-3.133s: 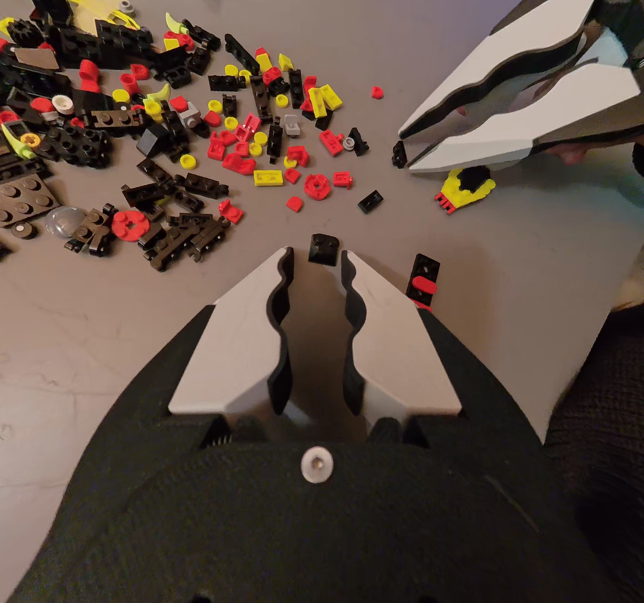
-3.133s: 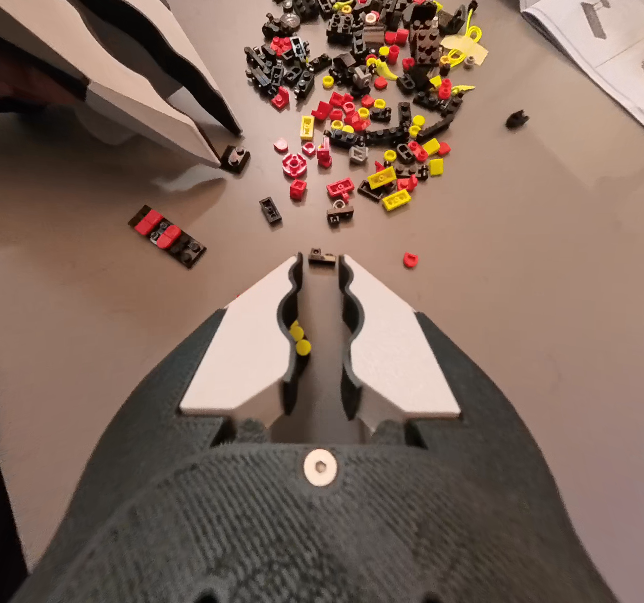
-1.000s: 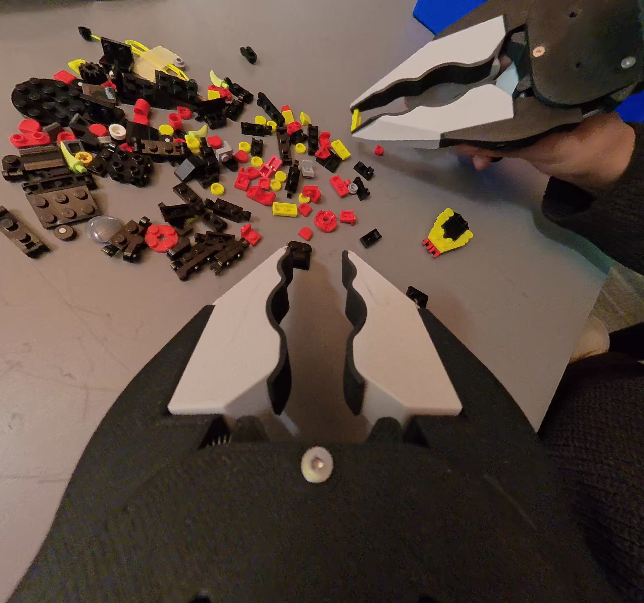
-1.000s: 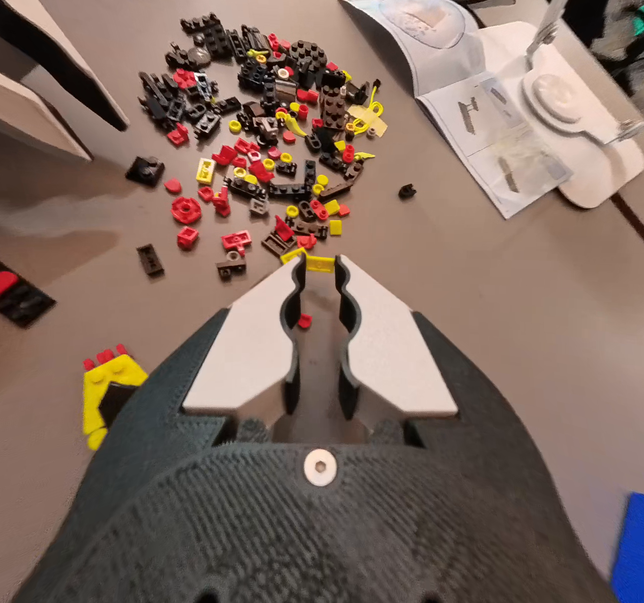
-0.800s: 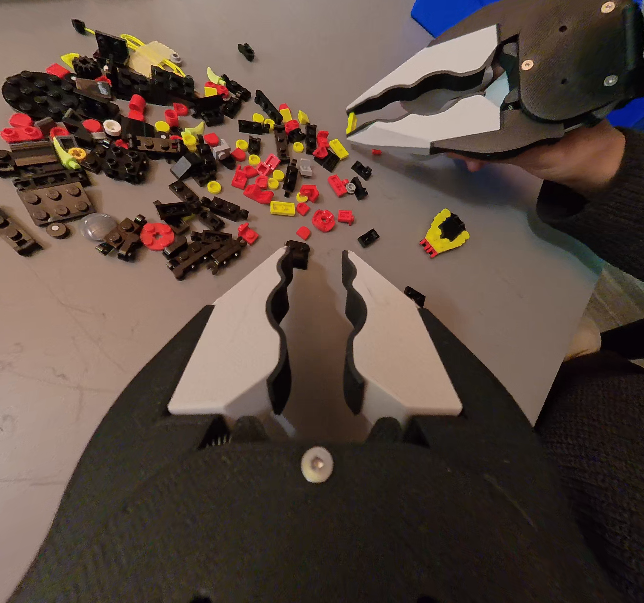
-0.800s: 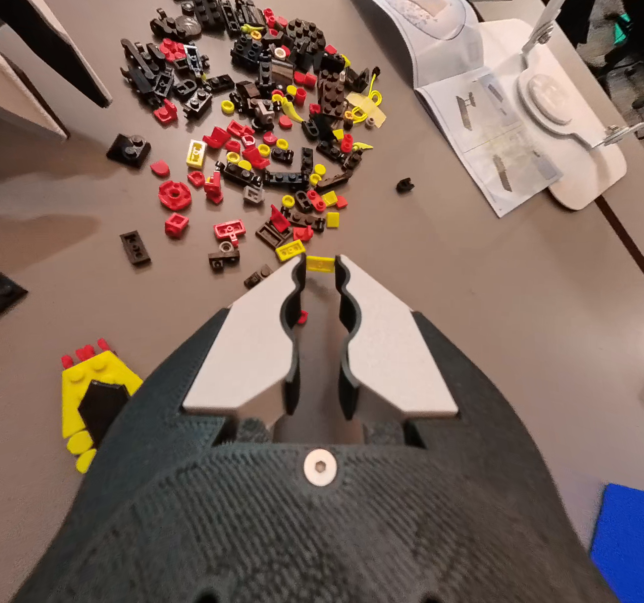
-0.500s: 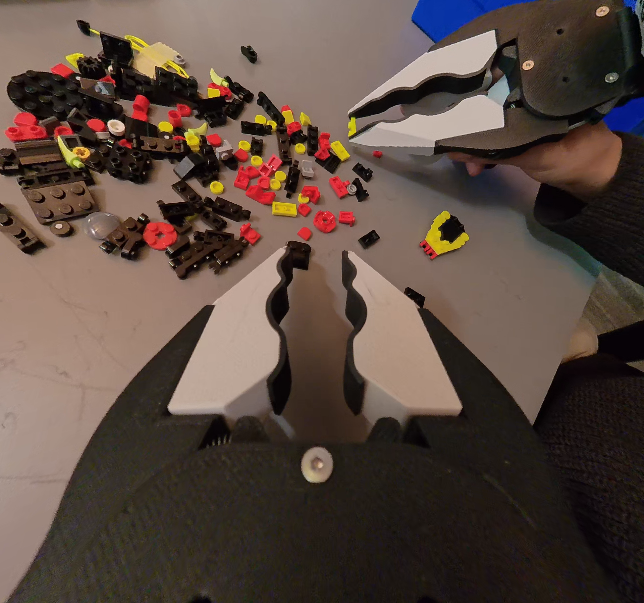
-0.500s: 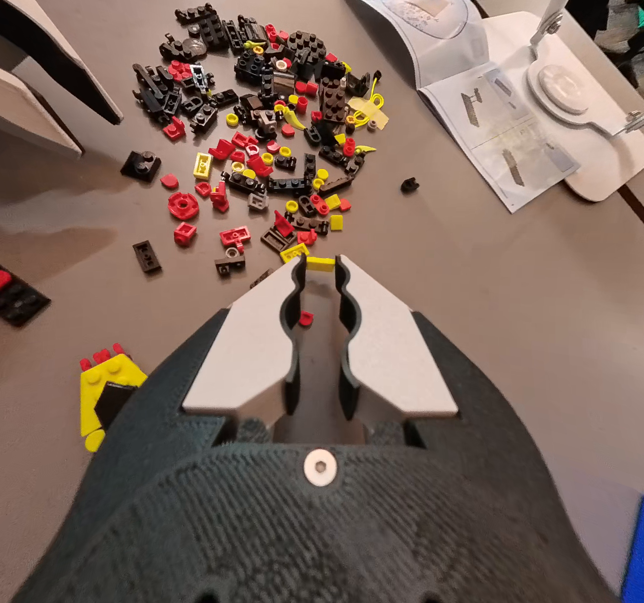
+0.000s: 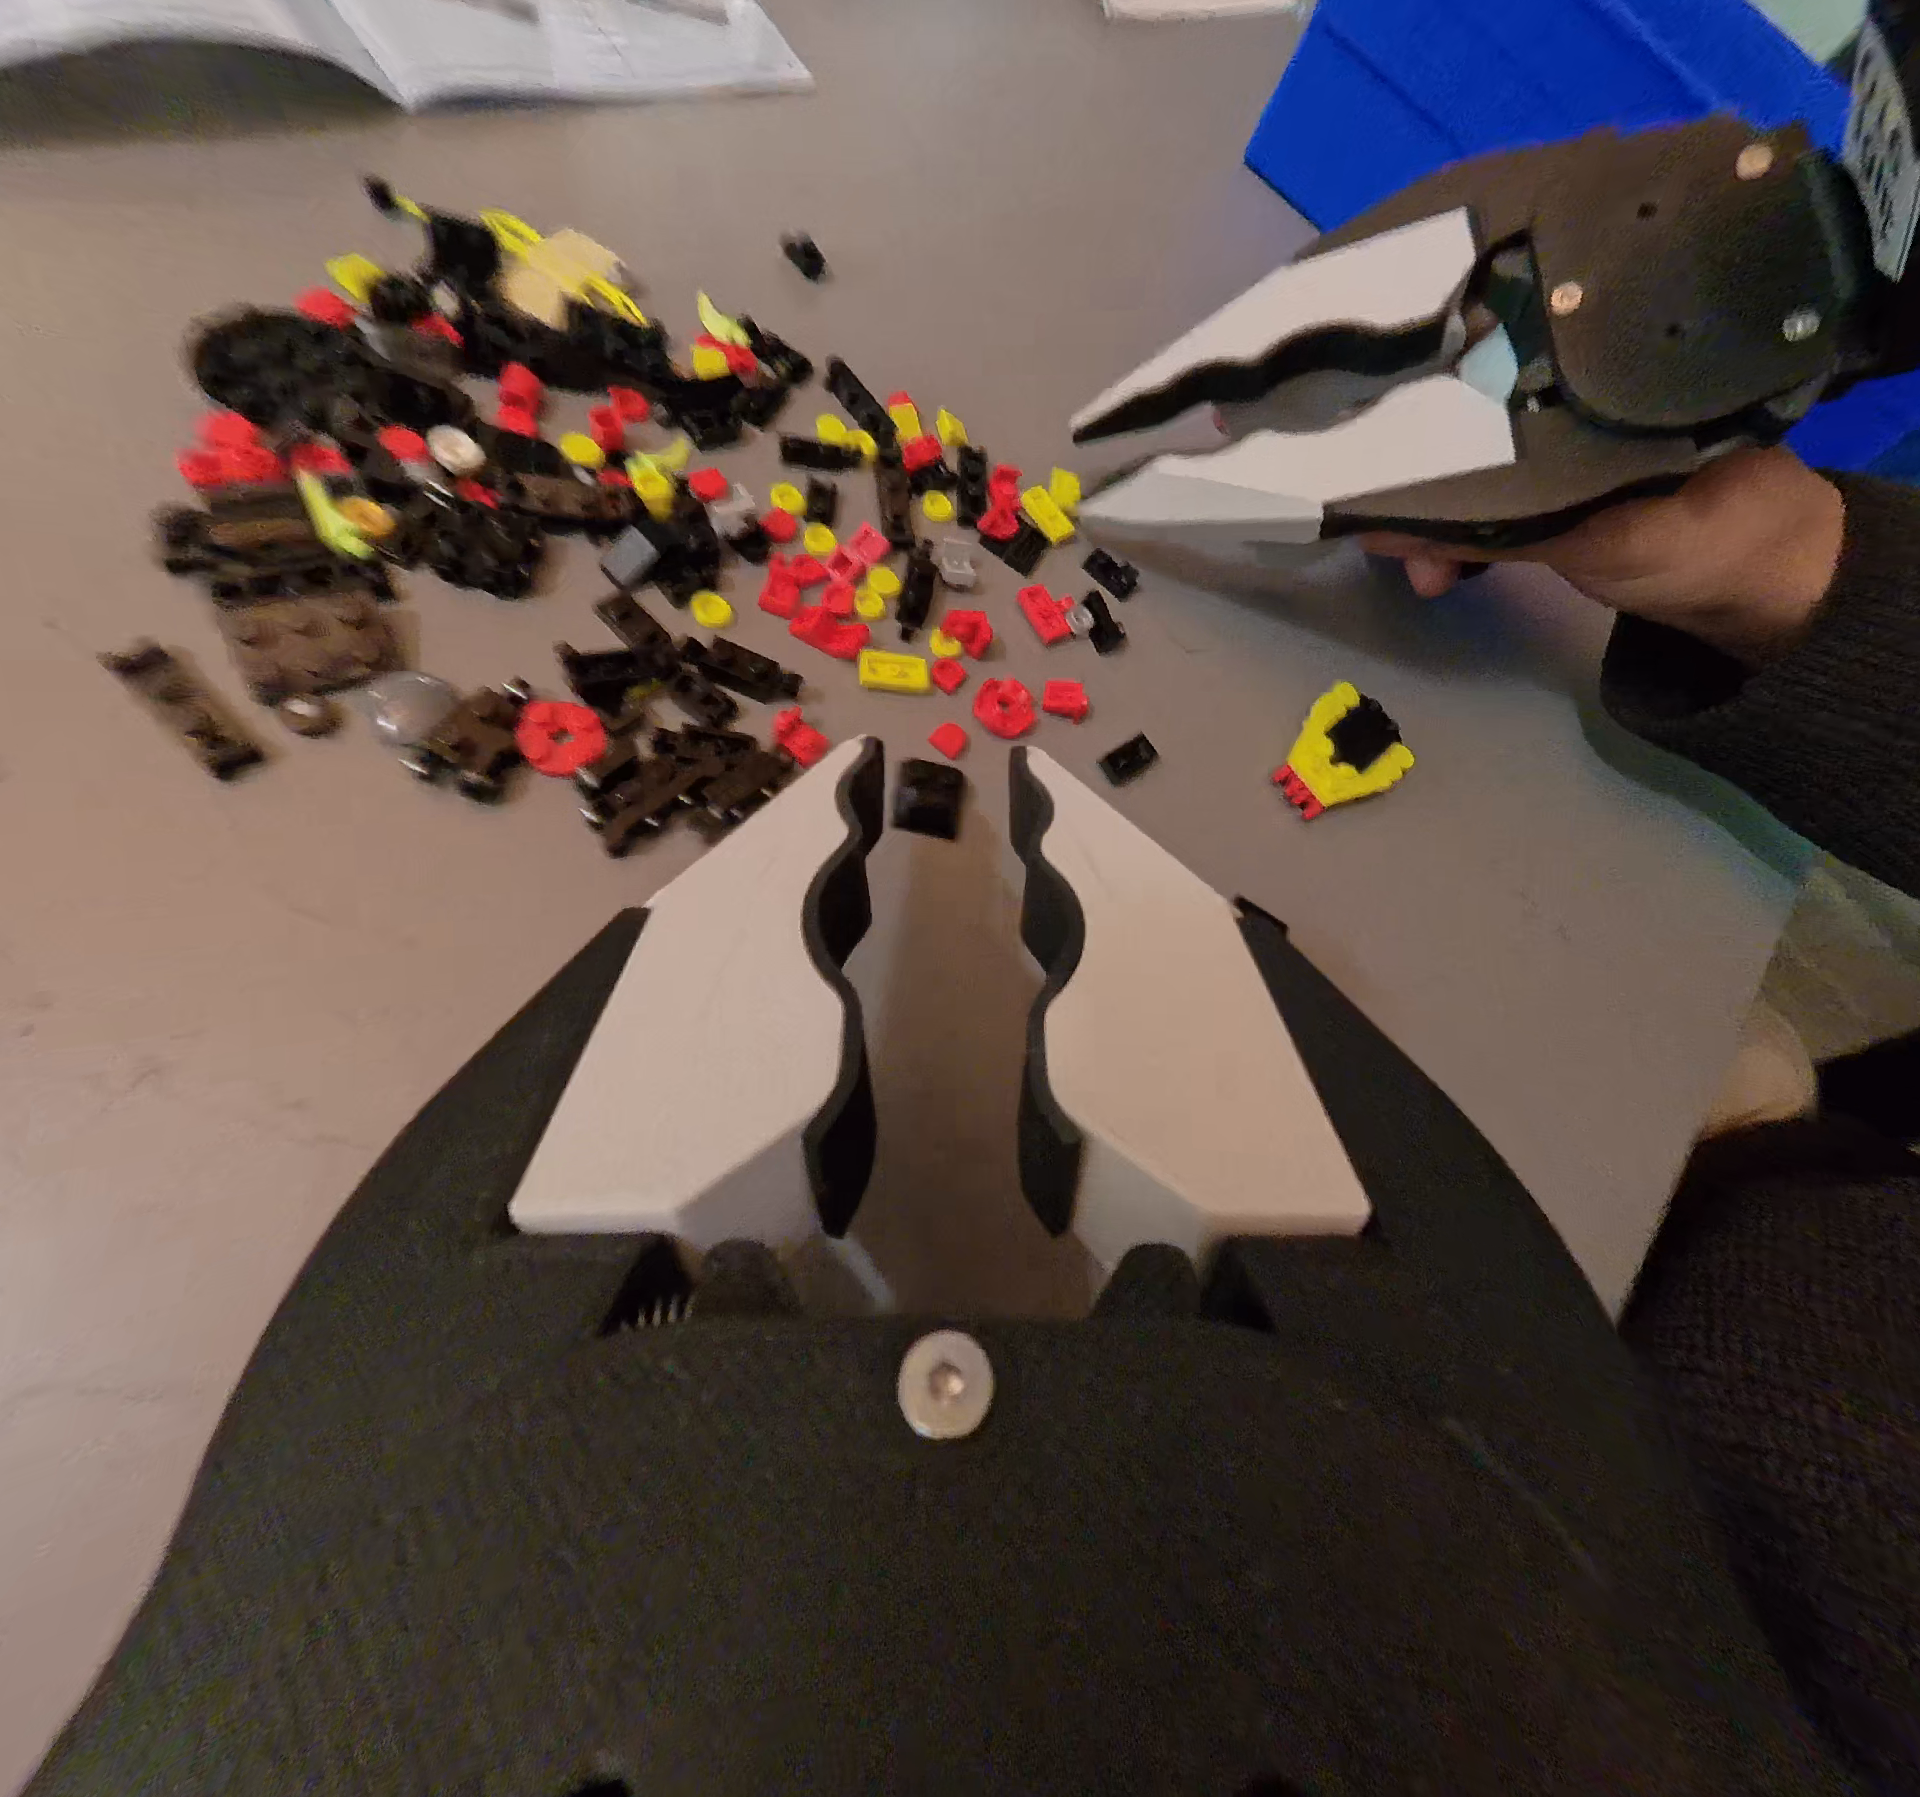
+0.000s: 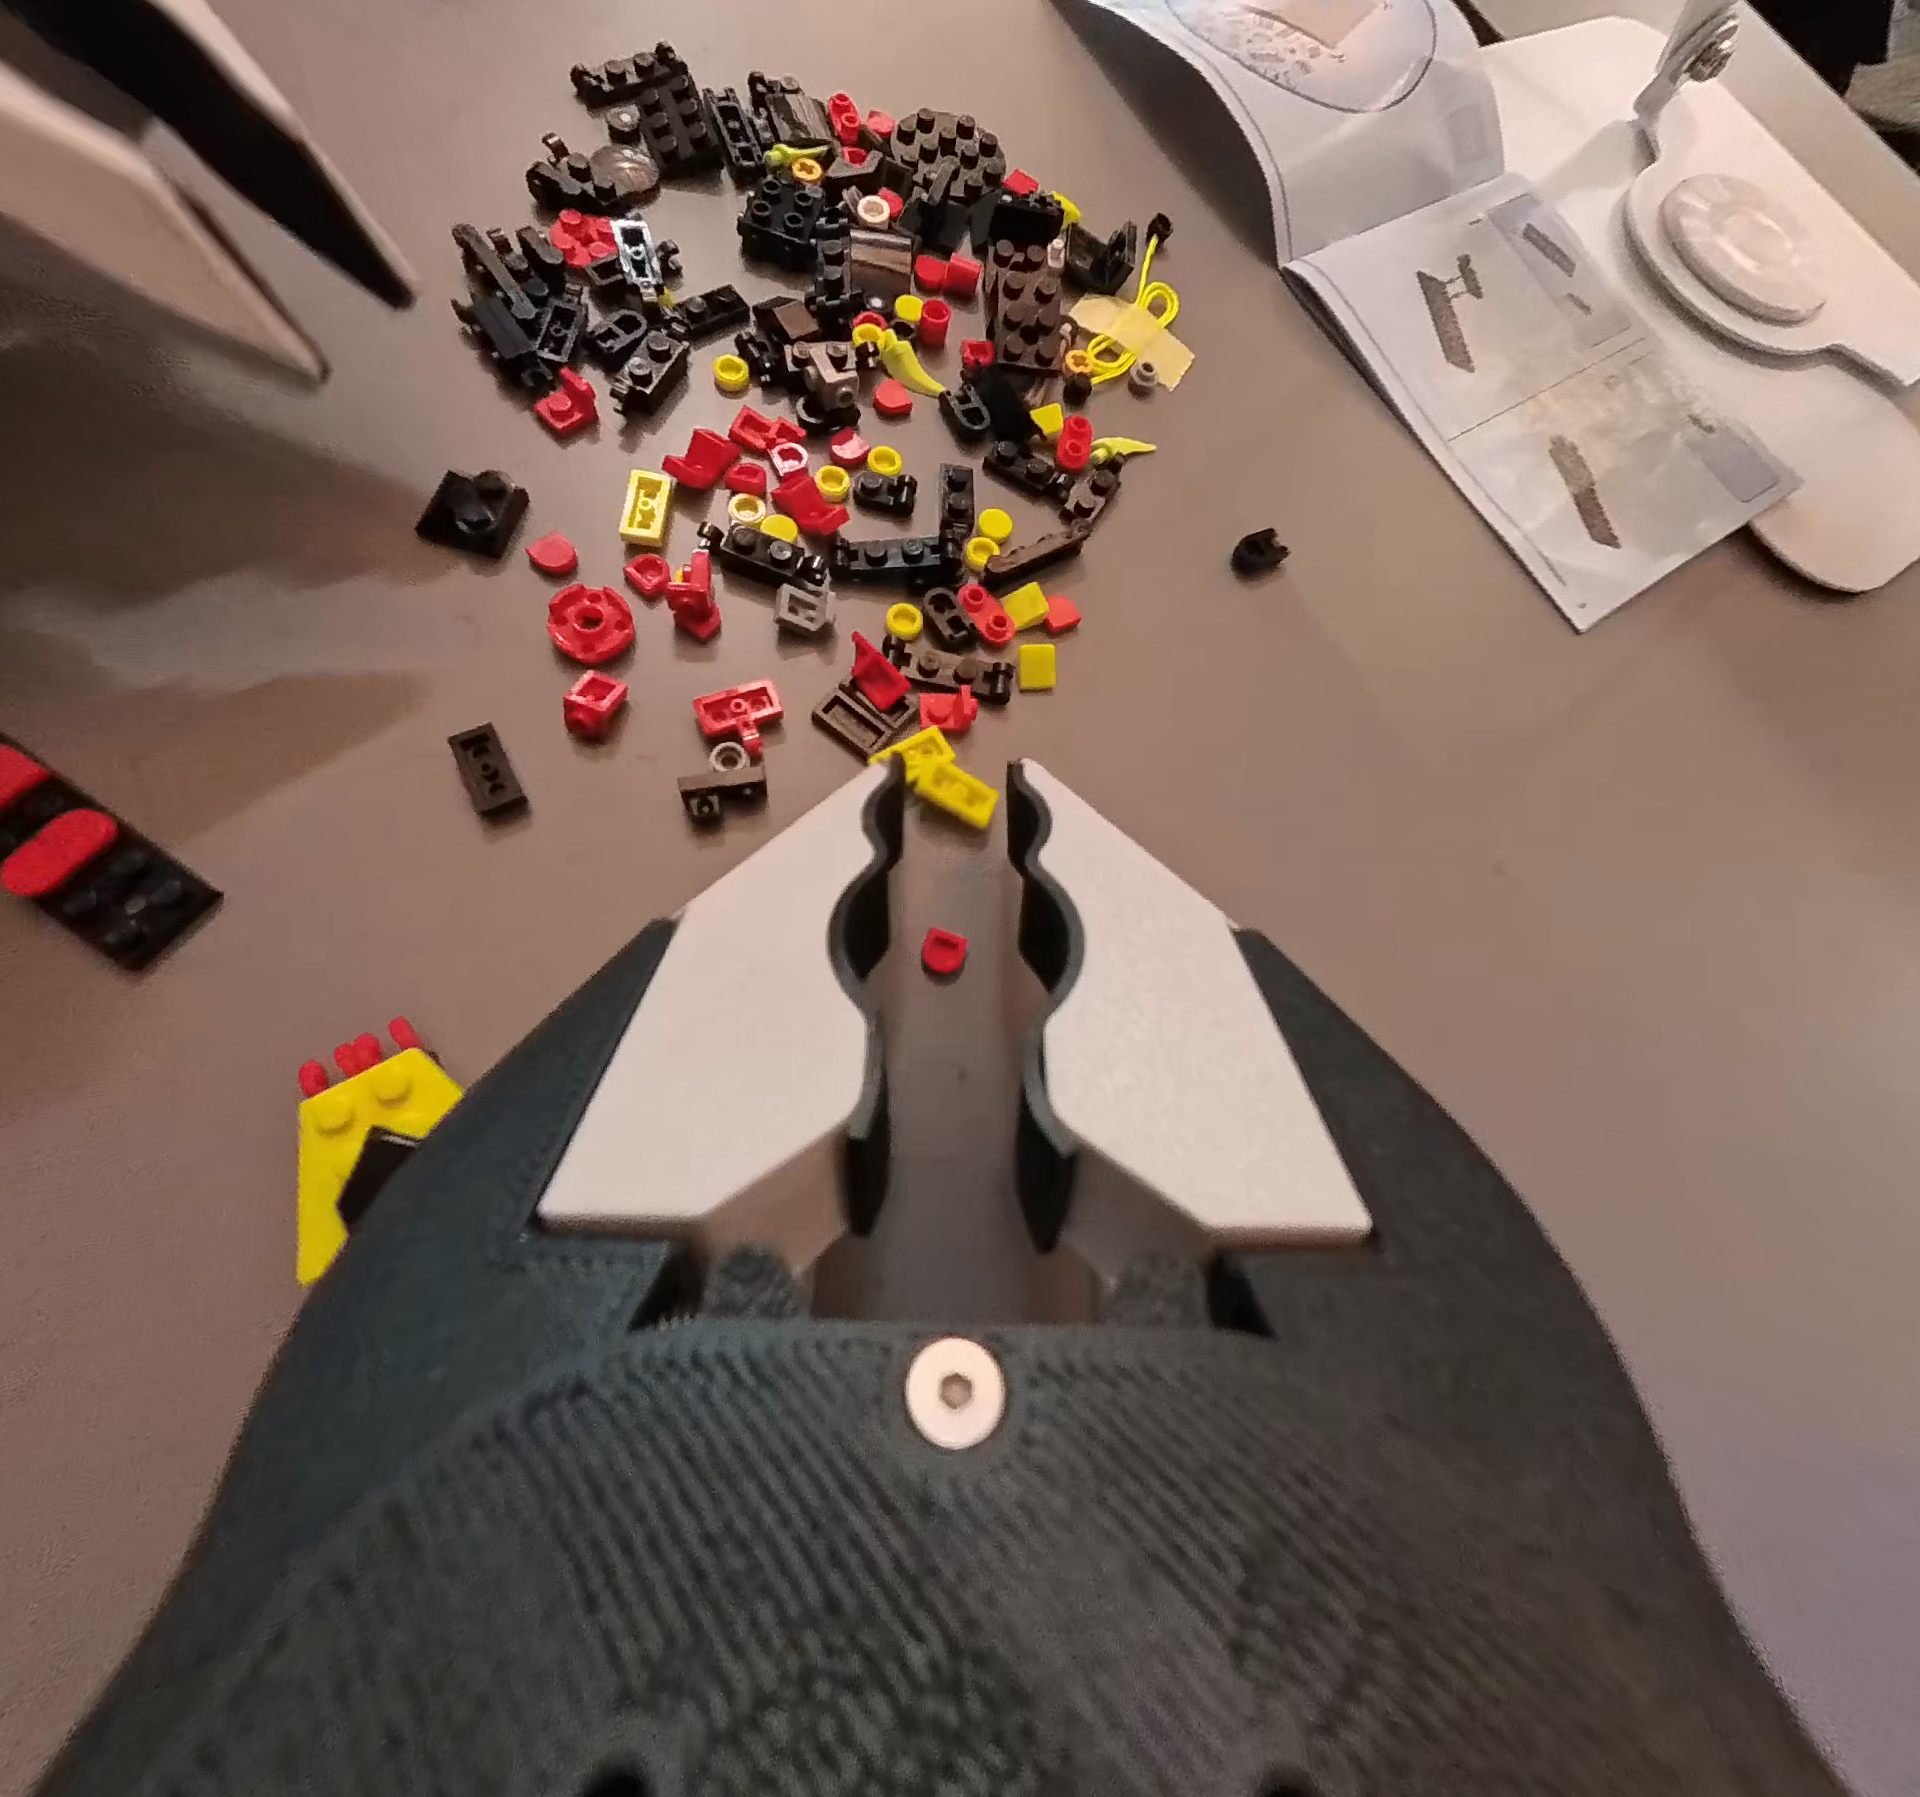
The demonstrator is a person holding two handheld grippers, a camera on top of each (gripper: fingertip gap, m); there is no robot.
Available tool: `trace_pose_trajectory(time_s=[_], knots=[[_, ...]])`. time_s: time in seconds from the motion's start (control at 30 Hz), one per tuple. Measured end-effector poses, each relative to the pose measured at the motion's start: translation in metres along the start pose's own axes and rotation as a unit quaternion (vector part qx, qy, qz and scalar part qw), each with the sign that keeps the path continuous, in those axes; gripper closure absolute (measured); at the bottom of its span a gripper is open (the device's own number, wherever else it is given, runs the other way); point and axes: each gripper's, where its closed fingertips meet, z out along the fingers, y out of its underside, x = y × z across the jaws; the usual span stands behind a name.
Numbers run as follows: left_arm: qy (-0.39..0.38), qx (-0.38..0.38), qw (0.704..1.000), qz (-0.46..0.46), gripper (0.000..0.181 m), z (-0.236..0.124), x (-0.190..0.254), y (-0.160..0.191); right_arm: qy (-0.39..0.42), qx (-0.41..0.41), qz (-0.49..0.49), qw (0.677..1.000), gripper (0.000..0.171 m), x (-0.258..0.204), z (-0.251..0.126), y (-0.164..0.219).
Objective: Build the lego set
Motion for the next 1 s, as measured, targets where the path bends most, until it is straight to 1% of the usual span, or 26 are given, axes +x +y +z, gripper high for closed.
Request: trace_pose_trajectory(time_s=[0.07,0.17,0.27,0.33,0.4,0.47,0.53,0.6,0.67,0.73,0.87,0.9,0.93,1.0], knots=[[-0.058,0.041,0.997,0.020,0.160,-0.012,-0.023,-0.016,0.002,0.000,0.000,1.000,0.150,0.001,0.000,0.000],[-0.166,0.092,0.981,0.031,0.159,-0.041,-0.076,-0.036,0.004,0.005,0.000,1.000,0.148,0.001,-0.003,-0.001],[-0.236,0.093,0.967,0.033,0.160,-0.062,-0.125,-0.039,-0.003,0.005,0.016,1.000,0.142,-0.005,-0.014,-0.003],[-0.267,0.101,0.958,0.032,0.163,-0.073,-0.147,-0.039,-0.003,0.009,0.027,1.000,0.141,-0.011,-0.029,-0.004],[-0.265,0.094,0.959,0.016,0.162,-0.073,-0.154,-0.033,0.012,0.025,0.026,0.999,0.141,-0.014,-0.047,-0.007],[-0.233,0.075,0.970,-0.002,0.157,-0.062,-0.147,-0.027,0.029,0.046,0.031,0.998,0.143,-0.016,-0.065,-0.008],[-0.223,0.058,0.973,0.010,0.156,-0.053,-0.141,-0.026,0.037,0.067,0.052,0.996,0.147,-0.017,-0.078,-0.007],[-0.222,0.024,0.974,0.035,0.154,-0.041,-0.136,-0.021,0.025,0.087,0.084,0.992,0.149,-0.020,-0.085,-0.008],[-0.222,-0.008,0.973,0.056,0.153,-0.031,-0.134,-0.016,0.001,0.107,0.112,0.988,0.150,-0.022,-0.087,-0.012],[-0.217,-0.019,0.974,0.063,0.153,-0.024,-0.132,-0.016,-0.020,0.111,0.133,0.985,0.150,-0.021,-0.084,-0.012],[-0.183,-0.069,0.980,0.039,0.150,-0.009,-0.133,-0.006,-0.053,0.105,0.166,0.979,0.149,-0.025,-0.078,-0.008],[-0.176,-0.070,0.981,0.034,0.150,-0.007,-0.133,-0.007,-0.054,0.108,0.167,0.979,0.149,-0.024,-0.079,-0.009],[-0.175,-0.069,0.982,0.027,0.151,-0.006,-0.134,-0.008,-0.052,0.109,0.166,0.979,0.149,-0.024,-0.079,-0.009],[-0.171,-0.067,0.983,0.017,0.161,-0.005,-0.136,-0.010,-0.049,0.109,0.159,0.980,0.149,-0.023,-0.079,-0.010]])
